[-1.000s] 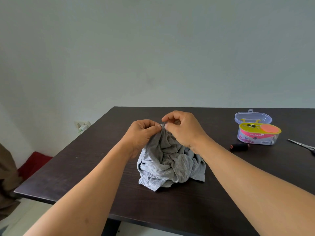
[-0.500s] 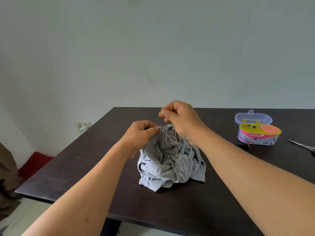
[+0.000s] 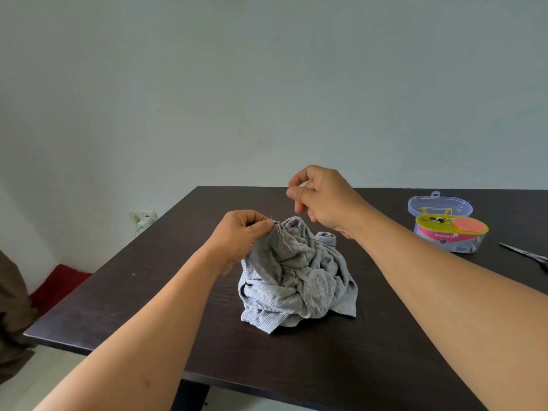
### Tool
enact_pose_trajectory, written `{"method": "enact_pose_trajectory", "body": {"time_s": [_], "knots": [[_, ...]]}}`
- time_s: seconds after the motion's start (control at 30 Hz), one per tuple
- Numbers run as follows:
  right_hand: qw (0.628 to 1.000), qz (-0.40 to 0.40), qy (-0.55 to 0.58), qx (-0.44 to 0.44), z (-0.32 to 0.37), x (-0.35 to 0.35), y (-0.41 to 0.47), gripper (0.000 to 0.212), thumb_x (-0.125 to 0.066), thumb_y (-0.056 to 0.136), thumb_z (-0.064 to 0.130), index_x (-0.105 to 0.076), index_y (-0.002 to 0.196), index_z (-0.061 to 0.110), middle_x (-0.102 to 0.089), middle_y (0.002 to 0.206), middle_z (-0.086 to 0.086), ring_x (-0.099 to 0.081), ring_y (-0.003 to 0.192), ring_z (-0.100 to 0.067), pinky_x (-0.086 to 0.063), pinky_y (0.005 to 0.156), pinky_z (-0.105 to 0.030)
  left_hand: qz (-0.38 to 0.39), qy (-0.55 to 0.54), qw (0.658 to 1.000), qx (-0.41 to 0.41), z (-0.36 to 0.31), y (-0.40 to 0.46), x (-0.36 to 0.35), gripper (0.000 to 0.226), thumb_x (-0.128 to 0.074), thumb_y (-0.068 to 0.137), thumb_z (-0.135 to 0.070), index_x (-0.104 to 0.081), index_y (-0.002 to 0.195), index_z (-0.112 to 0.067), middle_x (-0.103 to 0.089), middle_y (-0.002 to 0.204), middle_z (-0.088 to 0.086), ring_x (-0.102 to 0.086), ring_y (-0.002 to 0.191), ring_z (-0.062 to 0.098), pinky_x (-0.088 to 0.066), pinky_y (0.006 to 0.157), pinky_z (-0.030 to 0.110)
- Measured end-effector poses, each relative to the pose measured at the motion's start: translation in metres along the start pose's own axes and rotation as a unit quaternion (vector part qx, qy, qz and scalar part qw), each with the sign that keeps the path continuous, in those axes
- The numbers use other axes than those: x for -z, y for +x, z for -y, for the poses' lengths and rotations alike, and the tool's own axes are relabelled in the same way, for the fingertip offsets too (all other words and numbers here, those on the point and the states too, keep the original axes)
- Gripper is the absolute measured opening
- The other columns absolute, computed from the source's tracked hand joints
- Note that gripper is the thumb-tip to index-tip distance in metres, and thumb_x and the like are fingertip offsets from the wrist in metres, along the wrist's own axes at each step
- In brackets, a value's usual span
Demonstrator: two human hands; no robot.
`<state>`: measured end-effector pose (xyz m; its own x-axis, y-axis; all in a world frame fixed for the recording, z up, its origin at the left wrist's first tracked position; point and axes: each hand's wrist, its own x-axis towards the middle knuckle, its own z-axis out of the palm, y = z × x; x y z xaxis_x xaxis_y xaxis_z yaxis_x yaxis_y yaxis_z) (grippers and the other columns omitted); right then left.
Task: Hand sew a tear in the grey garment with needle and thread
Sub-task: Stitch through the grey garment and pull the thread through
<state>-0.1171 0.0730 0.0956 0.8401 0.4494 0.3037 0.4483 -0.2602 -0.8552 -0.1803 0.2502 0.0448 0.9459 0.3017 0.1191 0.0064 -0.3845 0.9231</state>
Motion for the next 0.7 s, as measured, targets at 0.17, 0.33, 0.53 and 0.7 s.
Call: {"method": "enact_pose_trajectory", "body": {"time_s": [0.17, 0.33, 0.53, 0.7], "knots": [[0.988, 0.059, -0.139, -0.013, 0.001, -0.001, 0.001, 0.014, -0.050, 0.101, 0.019, -0.064, 0.102, 0.019, -0.062, 0.080, 0.003, -0.053, 0.062, -0.009, -0.043, 0.057, -0.025, -0.004, 0.019, 1.000, -0.004, -0.002, 0.000, 0.000, 0.013, -0.073, 0.084, -0.029, -0.076, 0.077, -0.018, -0.076, 0.089, 0.013, -0.067, 0.080, 0.022, -0.057, 0.087, 0.055], [0.959, 0.123, -0.256, 0.014, 0.006, 0.002, -0.002, 0.035, -0.045, 0.099, 0.006, -0.058, 0.130, 0.018, -0.072, 0.097, 0.003, -0.062, 0.085, -0.007, -0.042, 0.063, -0.018, -0.016, 0.026, 1.000, -0.006, -0.001, 0.000, 0.001, 0.013, -0.073, 0.079, -0.034, -0.076, 0.072, -0.024, -0.076, 0.085, 0.010, -0.066, 0.077, 0.021, -0.058, 0.085, 0.056], [0.934, 0.118, -0.334, 0.040, 0.012, 0.003, -0.001, 0.024, -0.044, 0.103, 0.017, -0.065, 0.114, 0.018, -0.065, 0.118, -0.004, -0.060, 0.103, -0.019, -0.048, 0.082, -0.030, -0.032, 0.071, 0.997, -0.015, 0.001, 0.002, 0.001, 0.016, -0.072, 0.088, -0.028, -0.074, 0.075, -0.020, -0.075, 0.083, 0.008, -0.062, 0.071, 0.016, -0.058, 0.079, 0.048], [0.926, 0.125, -0.353, 0.039, 0.015, 0.010, -0.003, 0.028, -0.061, 0.093, 0.034, -0.061, 0.119, 0.021, -0.057, 0.104, 0.005, -0.057, 0.103, -0.017, -0.046, 0.083, -0.030, -0.038, 0.062, 0.997, -0.012, 0.001, 0.002, 0.002, 0.014, -0.073, 0.088, -0.027, -0.075, 0.076, -0.020, -0.076, 0.082, 0.005, -0.066, 0.075, 0.017, -0.059, 0.082, 0.048]]}}
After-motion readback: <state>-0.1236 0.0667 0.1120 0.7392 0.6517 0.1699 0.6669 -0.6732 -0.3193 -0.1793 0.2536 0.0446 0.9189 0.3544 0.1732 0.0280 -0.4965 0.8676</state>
